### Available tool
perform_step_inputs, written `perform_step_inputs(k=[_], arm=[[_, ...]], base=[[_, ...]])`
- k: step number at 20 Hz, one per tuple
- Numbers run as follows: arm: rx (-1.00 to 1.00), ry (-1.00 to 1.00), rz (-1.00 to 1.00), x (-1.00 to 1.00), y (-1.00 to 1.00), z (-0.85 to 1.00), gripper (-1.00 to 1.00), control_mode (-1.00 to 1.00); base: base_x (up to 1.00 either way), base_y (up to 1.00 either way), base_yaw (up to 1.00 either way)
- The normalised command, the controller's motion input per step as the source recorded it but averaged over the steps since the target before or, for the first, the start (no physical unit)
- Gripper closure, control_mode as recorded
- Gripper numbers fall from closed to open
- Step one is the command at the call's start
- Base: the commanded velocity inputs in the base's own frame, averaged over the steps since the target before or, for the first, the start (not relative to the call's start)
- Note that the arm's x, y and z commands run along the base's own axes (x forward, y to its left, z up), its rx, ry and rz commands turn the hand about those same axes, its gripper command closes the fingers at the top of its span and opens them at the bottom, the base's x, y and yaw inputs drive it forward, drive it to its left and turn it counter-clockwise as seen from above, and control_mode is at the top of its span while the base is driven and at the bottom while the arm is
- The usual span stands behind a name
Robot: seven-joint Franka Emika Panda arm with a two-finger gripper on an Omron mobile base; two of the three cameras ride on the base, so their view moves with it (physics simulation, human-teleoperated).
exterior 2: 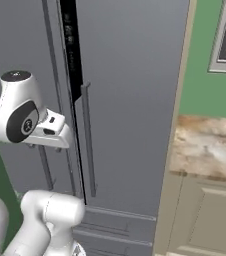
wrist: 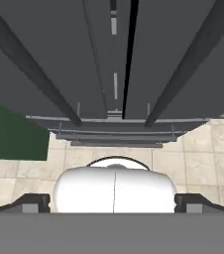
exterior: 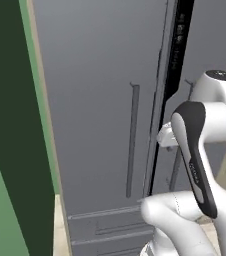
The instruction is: Navigate to the fridge.
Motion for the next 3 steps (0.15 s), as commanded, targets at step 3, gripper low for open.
perform_step_inputs(k=[3], arm=[[0.0, 0.0, 0.0, 0.0, 0.0, 0.0, -1.0, 1.0]], base=[[0.47, -0.09, 0.0]])
